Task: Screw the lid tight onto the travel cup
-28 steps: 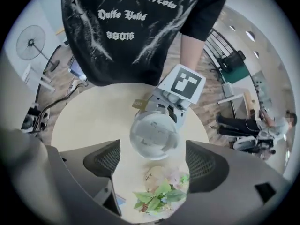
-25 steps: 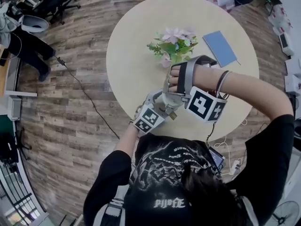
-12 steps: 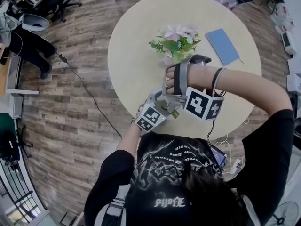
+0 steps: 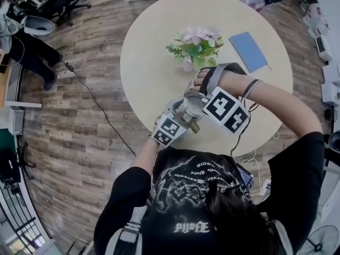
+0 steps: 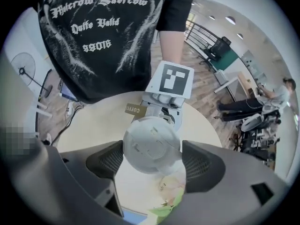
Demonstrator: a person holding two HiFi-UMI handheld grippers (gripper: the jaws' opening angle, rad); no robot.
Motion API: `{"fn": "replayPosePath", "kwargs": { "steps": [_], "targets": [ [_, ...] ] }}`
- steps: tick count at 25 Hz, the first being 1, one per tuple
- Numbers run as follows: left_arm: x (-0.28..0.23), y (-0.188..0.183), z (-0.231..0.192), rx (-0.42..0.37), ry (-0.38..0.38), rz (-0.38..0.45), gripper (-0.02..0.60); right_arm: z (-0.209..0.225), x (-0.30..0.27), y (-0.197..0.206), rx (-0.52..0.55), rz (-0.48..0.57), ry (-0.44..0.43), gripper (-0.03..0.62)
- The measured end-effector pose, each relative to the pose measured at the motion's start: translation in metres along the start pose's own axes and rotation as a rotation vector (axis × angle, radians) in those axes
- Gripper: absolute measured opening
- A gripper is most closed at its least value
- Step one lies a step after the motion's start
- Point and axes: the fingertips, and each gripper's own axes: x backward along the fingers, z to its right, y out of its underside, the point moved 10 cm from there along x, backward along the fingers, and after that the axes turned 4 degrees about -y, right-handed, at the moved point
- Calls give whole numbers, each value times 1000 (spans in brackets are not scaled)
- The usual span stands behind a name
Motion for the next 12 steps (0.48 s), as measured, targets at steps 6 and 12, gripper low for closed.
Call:
{"fn": "replayPosePath", "kwargs": {
  "steps": [6,12],
  "targets": [
    [-1,2,1,21,-17,1,385,-1,0,4,-206,65,42,396],
    [1,3,5,32,-39,-4,385,-4,1,4,-373,116,91,396]
  ]
}}
